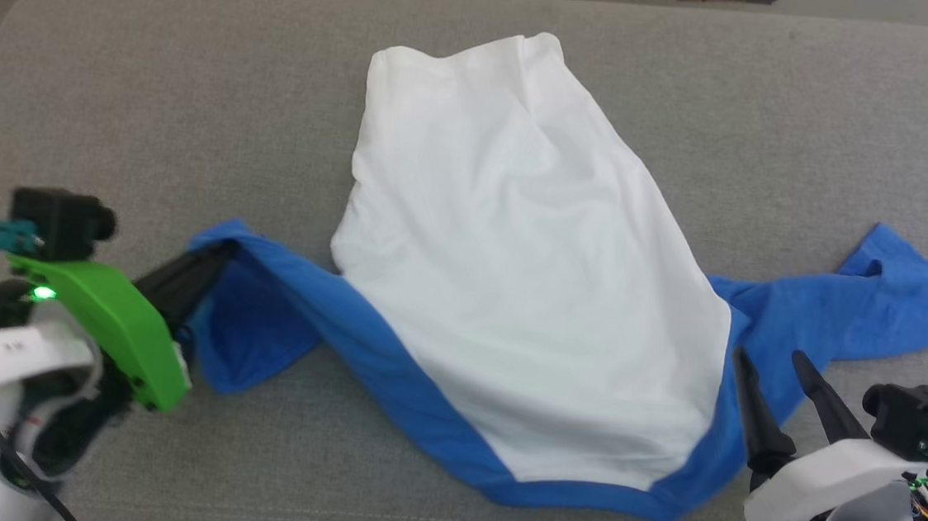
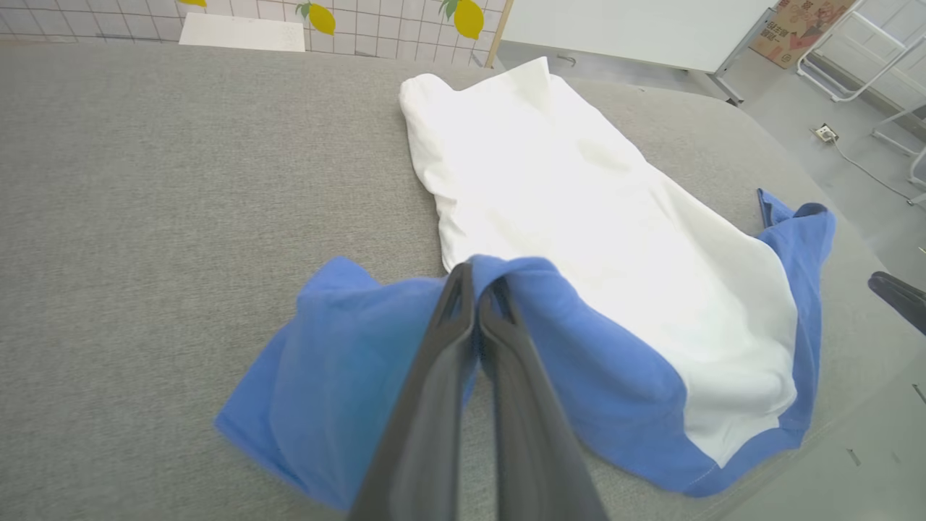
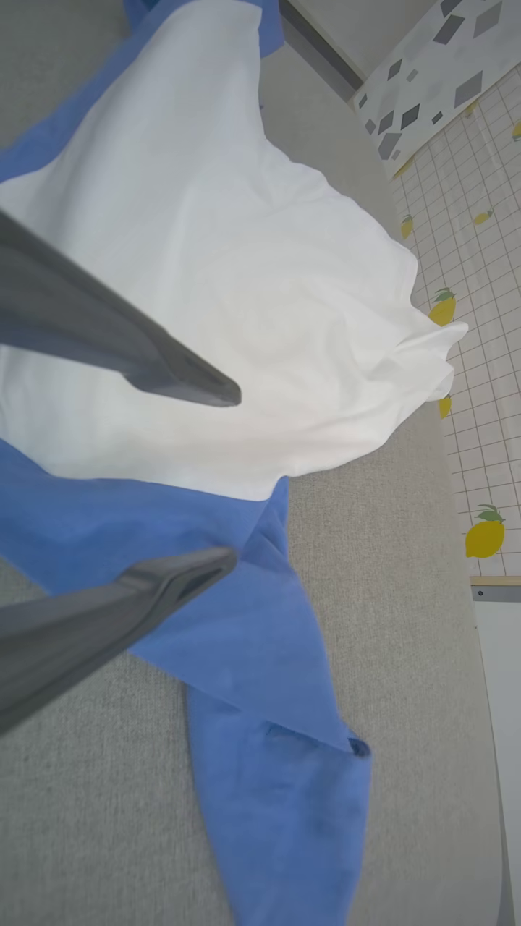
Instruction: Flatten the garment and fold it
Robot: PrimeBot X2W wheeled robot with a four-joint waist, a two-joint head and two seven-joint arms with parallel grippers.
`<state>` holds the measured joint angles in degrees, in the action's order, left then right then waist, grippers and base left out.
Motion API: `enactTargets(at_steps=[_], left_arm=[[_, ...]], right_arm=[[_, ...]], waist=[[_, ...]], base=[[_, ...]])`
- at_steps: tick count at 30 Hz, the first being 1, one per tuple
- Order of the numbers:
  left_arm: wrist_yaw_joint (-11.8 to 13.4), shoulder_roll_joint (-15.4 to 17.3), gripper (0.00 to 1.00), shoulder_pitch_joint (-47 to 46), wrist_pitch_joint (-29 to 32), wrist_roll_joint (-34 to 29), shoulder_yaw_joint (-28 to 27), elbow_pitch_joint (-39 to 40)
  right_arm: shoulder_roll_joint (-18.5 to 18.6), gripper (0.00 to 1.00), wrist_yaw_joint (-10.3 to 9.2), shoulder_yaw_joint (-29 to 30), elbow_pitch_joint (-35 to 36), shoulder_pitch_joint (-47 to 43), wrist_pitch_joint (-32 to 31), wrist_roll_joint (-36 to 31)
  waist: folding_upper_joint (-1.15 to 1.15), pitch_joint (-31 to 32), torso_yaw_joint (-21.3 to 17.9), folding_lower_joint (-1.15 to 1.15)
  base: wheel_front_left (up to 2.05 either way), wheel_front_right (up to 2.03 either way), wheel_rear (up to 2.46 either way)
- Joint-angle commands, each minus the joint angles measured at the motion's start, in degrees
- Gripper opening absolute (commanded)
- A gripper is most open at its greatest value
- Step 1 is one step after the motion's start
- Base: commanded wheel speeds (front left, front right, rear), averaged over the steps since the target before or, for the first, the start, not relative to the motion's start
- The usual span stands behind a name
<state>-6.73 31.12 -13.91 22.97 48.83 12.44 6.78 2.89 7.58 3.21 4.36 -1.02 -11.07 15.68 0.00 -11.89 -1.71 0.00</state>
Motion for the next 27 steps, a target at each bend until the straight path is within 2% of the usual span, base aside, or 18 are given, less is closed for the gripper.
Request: enactTargets(at_steps=[1, 5, 9, 13, 15, 18, 20, 27], left_arm=[[1.17, 1.28, 0.0, -1.08, 1.35, 0.44, -1.08, -0.53], [4.65, 3.85, 0.0, -4.64, 3.77, -0.99, -3.15, -5.41], [9.05, 5.03, 0.0, -9.42, 2.68, -5.48, -4.09, -12.28], [11.58, 4.42, 0.0, -12.9, 1.17, -8.69, -3.26, -19.61], [12.01, 3.43, 1.0, -14.12, -0.27, -9.56, -2.72, -22.68], [12.01, 1.75, 1.0, -15.09, -3.7, -10.32, -2.35, -25.76], [12.13, 0.67, 1.0, -15.21, -8.18, -11.31, -2.55, -26.77], [10.86, -6.51, 1.0, -10.78, -28.82, -13.1, -3.04, -23.89]], right_arm=[[-0.02, 1.0, -0.09, -0.36, 0.13, 1.5, 0.28, 0.25], [-0.02, 1.0, -0.09, -1.44, 0.4, 3.25, 0.5, 0.28], [-0.02, 1.0, -0.09, -2.01, 0.53, 5.12, 0.95, 0.06], [-0.02, 1.0, -0.09, -2.64, 0.05, 6.58, 1.52, 0.0], [-0.02, 1.0, -0.09, -2.94, -0.23, 7.13, 1.87, 0.06], [-0.02, 1.0, -0.09, -2.75, -0.48, 7.67, 2.44, -0.05], [-0.02, 1.0, -0.09, -2.58, -0.57, 8.1, 2.87, -0.58], [-0.02, 1.0, -0.09, -2.23, -1.89, 11.31, 2.47, -5.65]], waist=[[0.0, -1.16, 0.11, 0.0], [0.0, -3.44, -0.87, 0.0], [0.0, -6.26, -2.47, 0.0], [0.0, -8.36, -4.2, 0.0], [0.0, -8.98, -4.88, 0.0], [0.0, -9.12, -5.25, 0.0], [0.0, -8.76, -5.13, 0.0], [0.0, -6.36, -2.36, 0.0]], base=[[0.0, 0.0, 0.0], [0.0, 0.0, 0.0], [0.0, 0.0, 0.0], [0.0, 0.0, 0.0], [0.0, 0.0, 0.0], [0.0, 0.0, 0.0], [0.0, 0.0, 0.0], [0.0, 0.0, 0.0]])
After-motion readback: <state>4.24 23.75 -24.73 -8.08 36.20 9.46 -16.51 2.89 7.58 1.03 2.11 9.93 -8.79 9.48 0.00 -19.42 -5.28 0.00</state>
